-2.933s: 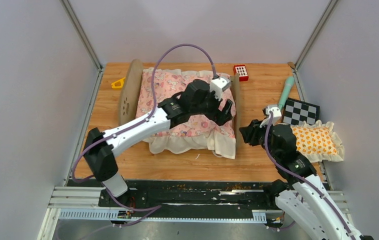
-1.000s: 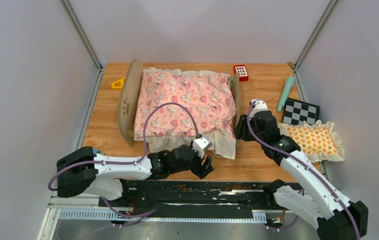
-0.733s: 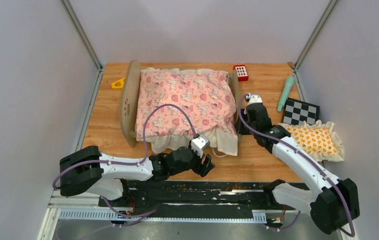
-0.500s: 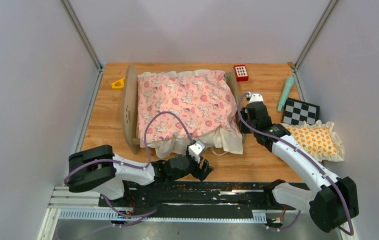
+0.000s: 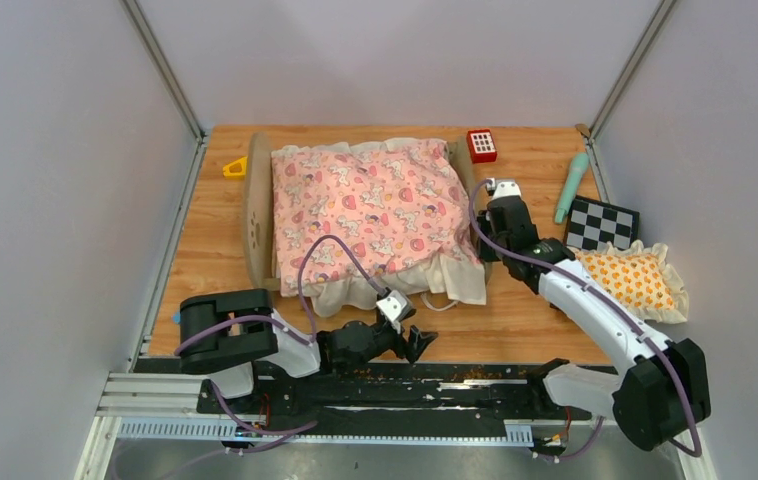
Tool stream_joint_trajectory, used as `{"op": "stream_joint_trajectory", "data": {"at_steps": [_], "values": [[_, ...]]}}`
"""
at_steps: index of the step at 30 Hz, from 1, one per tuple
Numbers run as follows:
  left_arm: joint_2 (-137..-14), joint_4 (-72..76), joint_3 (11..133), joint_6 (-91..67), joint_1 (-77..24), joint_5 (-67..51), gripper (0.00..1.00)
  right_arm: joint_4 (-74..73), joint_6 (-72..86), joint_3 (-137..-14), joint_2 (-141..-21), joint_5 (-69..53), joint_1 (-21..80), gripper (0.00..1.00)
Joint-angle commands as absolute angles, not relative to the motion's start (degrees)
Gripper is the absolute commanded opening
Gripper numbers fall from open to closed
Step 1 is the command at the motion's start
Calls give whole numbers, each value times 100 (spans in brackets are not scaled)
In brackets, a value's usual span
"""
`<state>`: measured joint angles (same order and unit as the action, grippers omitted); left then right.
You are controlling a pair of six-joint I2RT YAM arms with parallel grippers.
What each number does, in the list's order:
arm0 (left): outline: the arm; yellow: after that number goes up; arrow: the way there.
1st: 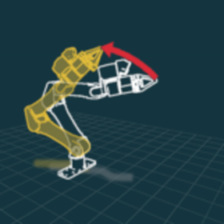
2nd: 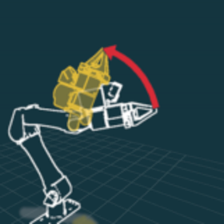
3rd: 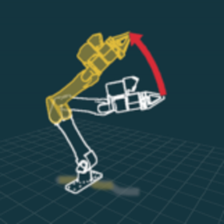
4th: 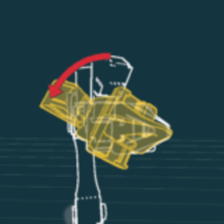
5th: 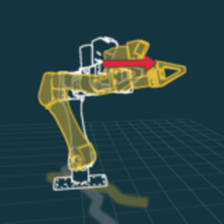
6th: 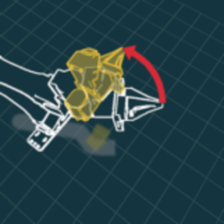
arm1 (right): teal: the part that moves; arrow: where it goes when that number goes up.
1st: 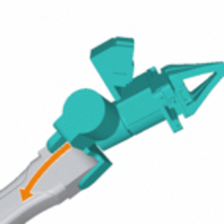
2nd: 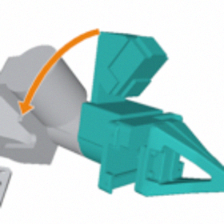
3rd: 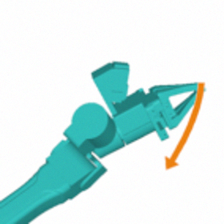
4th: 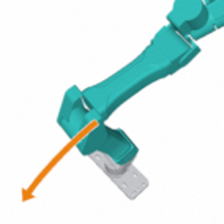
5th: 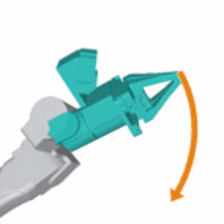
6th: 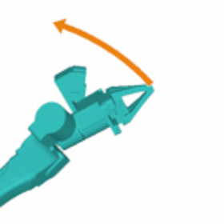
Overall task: Set up the pet bed
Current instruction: Adjust the bed frame at the center of the board.
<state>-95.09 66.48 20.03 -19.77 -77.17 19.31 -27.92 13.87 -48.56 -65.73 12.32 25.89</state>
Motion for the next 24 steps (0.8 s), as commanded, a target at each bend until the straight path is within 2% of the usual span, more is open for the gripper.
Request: {"op": "stream_joint_trajectory", "data": {"at_steps": [1,8,9,11,14,18,24], "values": [[-9343,7290,1961,-1724,-7746,2216,80,-1742,1341,-5357,-6886,1041,2460,0],[-8485,6277,1840,-1738,-7757,2283,80,-1244,1154,-5909,-7804,706,2020,0],[-8315,6175,1804,-1752,-7753,2309,80,-1194,1121,-6020,-7952,688,1976,3],[-8080,5990,1735,-1774,-7752,2368,80,-1168,1064,-6234,-8209,652,1900,11],[-7659,5632,1659,-1769,-7754,2439,80,-1428,1048,-6503,-8325,699,1848,32],[-6997,4687,1699,-1717,-7753,2583,82,-1439,1282,-6111,-7680,875,1846,43],[-6063,3230,1911,-1698,-7752,2740,84,-1583,2120,-4870,-5976,1154,1850,48]]}}
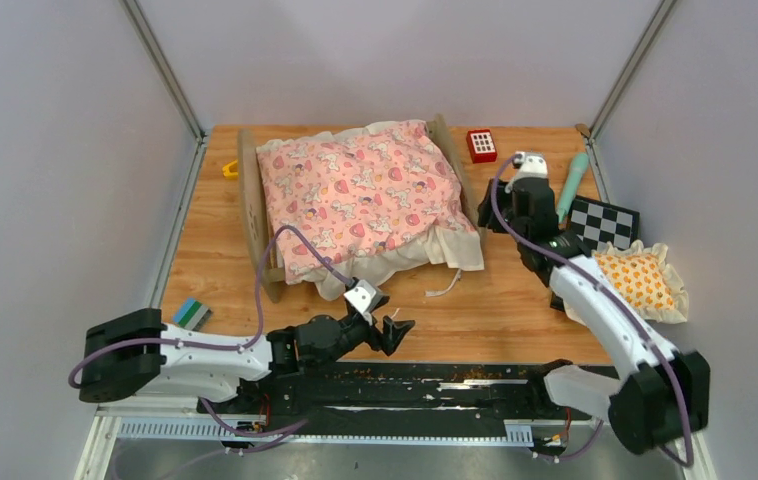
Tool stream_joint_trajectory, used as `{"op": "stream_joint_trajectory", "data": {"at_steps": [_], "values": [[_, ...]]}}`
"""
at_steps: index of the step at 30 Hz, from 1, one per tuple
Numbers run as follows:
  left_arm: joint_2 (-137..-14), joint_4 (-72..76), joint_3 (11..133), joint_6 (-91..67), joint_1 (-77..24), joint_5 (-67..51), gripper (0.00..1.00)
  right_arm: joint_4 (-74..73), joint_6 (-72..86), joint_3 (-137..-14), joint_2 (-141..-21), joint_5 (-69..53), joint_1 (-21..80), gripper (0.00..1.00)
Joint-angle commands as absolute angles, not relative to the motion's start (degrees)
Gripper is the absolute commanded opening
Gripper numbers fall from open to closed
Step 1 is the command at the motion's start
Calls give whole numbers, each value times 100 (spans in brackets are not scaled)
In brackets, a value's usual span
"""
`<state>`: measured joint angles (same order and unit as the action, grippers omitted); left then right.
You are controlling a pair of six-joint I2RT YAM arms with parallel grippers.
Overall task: Set up the pet bed
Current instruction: Adjust the bed frame at the center of the board.
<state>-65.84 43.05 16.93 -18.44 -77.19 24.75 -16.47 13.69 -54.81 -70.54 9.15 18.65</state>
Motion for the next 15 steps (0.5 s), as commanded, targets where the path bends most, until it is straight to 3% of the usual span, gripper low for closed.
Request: {"op": "stream_joint_trajectory", "data": {"at_steps": [1,9,15], "values": [[-5912,2985,1948,-1723,-7752,2803,84,-1720,2300,-4687,-5719,1095,1846,49],[-5031,1977,1846,-1962,-7752,3165,86,-2071,3595,-2994,-3993,783,2558,49],[-4813,1854,1710,-2092,-7753,3252,86,-1330,4151,-2330,-4299,1394,3603,51]]}}
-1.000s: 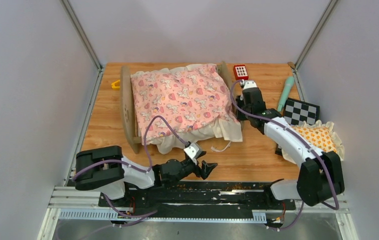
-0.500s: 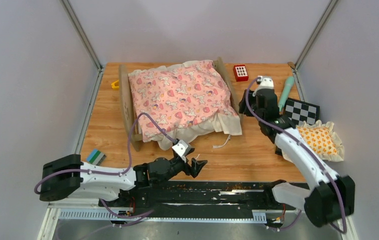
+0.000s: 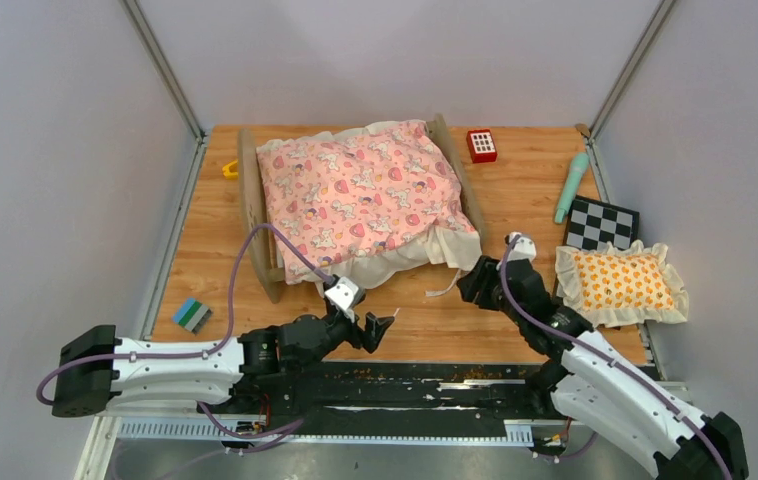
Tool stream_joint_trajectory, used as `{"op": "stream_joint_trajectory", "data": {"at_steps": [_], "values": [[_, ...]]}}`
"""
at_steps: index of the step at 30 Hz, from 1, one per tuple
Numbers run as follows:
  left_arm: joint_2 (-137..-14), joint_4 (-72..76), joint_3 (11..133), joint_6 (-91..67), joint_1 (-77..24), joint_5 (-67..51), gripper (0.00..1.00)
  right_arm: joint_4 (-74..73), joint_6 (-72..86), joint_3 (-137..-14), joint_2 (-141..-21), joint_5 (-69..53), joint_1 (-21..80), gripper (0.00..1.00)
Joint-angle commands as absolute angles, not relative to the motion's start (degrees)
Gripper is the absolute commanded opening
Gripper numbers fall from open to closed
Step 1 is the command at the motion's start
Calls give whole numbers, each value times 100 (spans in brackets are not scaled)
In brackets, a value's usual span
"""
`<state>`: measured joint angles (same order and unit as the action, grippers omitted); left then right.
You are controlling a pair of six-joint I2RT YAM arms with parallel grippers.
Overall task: Set up the pet bed
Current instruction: Adjust the bed frame at the center of the board.
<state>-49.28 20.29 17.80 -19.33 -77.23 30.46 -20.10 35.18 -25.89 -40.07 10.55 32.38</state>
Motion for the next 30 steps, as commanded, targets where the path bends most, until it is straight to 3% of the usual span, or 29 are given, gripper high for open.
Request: {"op": "stream_joint_trajectory", "data": {"at_steps": [1,17,30], "values": [[-4806,1850,1706,-2111,-7756,3244,87,-1061,4143,-2281,-4532,1375,3624,51],[-4744,1660,1769,-2320,-7752,3115,86,675,4024,-3092,-7681,2292,3560,52],[-4455,1449,1690,-2371,-7752,3226,88,114,4212,-3399,-8452,2769,3506,40]]}}
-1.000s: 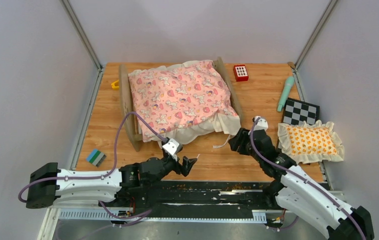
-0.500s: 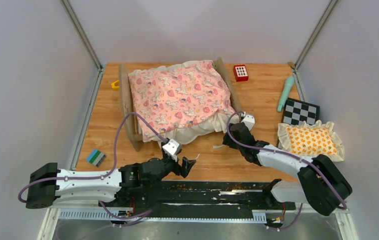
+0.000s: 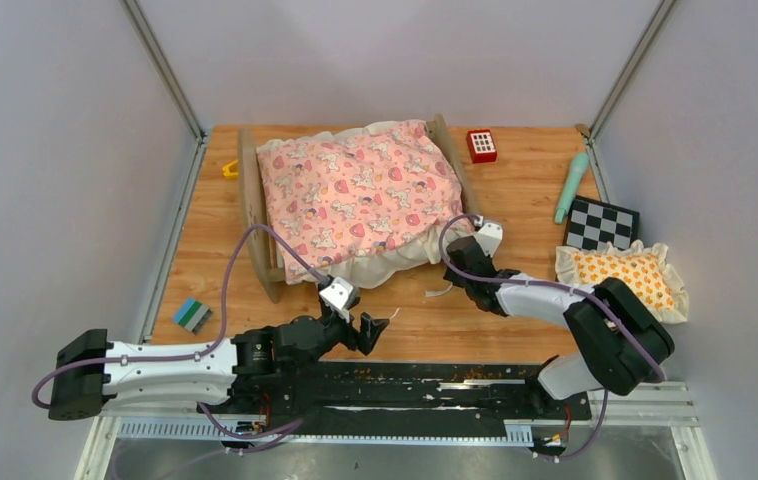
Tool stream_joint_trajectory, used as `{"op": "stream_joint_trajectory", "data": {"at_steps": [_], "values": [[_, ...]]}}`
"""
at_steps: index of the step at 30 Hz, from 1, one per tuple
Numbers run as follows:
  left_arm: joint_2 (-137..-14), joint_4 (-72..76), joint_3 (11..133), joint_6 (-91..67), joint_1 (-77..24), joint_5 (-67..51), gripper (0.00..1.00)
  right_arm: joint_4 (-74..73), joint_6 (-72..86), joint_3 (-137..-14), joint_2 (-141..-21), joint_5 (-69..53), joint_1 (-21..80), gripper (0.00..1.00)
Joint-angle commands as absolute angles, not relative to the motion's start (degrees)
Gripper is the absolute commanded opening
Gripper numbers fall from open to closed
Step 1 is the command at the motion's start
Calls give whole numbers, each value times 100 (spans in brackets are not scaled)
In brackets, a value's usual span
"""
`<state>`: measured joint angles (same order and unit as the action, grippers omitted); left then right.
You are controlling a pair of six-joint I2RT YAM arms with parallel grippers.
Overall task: Set up the pet bed
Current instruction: Adjust the bed frame at the center of the board, then tie the ropes to the bed frame.
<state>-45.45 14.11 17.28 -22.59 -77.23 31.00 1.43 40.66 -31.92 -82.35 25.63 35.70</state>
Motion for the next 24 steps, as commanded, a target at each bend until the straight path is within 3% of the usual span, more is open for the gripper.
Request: {"op": "stream_joint_trajectory", "data": {"at_steps": [1,13,24], "values": [[-4450,1442,1688,-2373,-7752,3227,88,112,4222,-3411,-8500,2724,3501,38],[-4415,1494,1627,-2473,-7752,3191,88,48,4370,-3091,-8343,2474,3514,6],[-4428,1625,1495,-2514,-7753,3149,88,-512,4518,-2261,-7180,1816,3531,0]]}}
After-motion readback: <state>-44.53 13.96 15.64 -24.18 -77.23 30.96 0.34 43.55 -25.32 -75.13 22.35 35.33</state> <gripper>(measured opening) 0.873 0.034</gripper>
